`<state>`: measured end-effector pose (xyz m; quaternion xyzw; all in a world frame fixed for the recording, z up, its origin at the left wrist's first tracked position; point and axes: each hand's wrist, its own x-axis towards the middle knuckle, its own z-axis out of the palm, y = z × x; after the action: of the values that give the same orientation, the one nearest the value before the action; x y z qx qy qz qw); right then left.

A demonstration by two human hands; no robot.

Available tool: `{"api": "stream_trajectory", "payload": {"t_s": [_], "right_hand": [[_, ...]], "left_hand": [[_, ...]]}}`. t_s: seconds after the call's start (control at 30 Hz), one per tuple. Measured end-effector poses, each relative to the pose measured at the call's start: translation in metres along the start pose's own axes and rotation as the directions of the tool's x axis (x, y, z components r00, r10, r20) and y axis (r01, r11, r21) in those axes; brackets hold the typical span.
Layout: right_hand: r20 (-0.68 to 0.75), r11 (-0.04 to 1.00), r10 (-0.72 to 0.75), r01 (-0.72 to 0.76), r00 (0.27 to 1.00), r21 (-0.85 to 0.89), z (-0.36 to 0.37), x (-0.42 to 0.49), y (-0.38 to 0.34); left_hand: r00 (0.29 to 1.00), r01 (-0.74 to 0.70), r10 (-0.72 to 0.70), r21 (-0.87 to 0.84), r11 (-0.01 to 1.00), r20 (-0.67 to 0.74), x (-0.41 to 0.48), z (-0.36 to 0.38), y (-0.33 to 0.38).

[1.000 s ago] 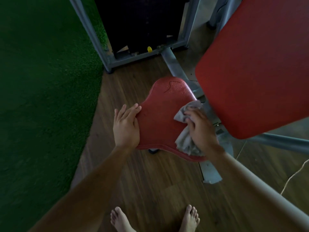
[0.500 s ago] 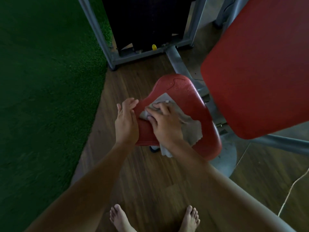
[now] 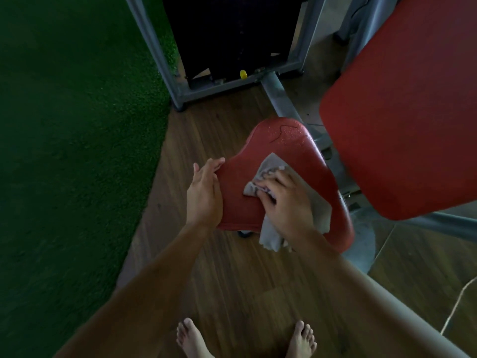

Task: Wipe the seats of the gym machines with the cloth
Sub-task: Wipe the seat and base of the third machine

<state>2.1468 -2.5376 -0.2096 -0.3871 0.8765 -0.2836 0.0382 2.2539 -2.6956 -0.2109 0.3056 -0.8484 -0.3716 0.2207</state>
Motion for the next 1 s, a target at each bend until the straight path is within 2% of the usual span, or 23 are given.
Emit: {"api": "stream_trajectory", "payload": {"t_s": [0.13,0.33,0.47,0.6,0.7,0.77,0.83,0.9,1.0], "right_hand": [[-0.03,0.989,0.139,-0.14,0.99,-0.038,0.008,0.03,-0.013],[-0.033,0.997,-0.004,0.007,0.999,0.071,-0.017,-0.014,0.022],[-0.047,0.994,0.104,-0.102,0.993,0.041,-0.038,-0.02,0.06],[-0.078,0.986,0.154,-0.148,0.985,0.082,-0.044,-0.017,0.066],[-0.126,0.965,0.252,-0.24,0.959,0.104,-0.047,-0.026,0.062],[-0.132,0.94,0.335,-0.321,0.933,0.116,-0.049,-0.034,0.061],[-0.068,0.924,0.375,-0.367,0.925,0.105,-0.049,-0.043,0.066],[-0.013,0.922,0.378,-0.375,0.926,0.099,-0.052,-0.048,0.073],[-0.025,0.907,0.394,-0.384,0.919,0.173,-0.055,-0.045,0.075]], "left_hand": [[1.0,0.011,-0.011,0.017,1.0,0.012,0.003,-0.002,-0.002],[0.996,-0.057,0.048,0.142,0.988,0.072,0.003,-0.002,-0.002],[0.996,-0.077,0.061,0.28,0.957,0.066,0.0,-0.001,0.002],[0.982,-0.186,0.152,0.426,0.885,0.112,0.0,0.002,0.008],[0.991,-0.113,0.071,0.429,0.896,0.114,0.001,0.004,0.027],[0.995,0.068,-0.092,0.36,0.93,0.05,0.001,0.008,0.046],[0.977,0.192,-0.212,0.37,0.909,0.016,-0.006,0.019,0.061],[0.981,0.151,-0.192,0.505,0.85,0.029,-0.015,0.033,0.065],[0.984,0.068,-0.155,0.635,0.769,0.083,-0.017,0.037,0.051]]}}
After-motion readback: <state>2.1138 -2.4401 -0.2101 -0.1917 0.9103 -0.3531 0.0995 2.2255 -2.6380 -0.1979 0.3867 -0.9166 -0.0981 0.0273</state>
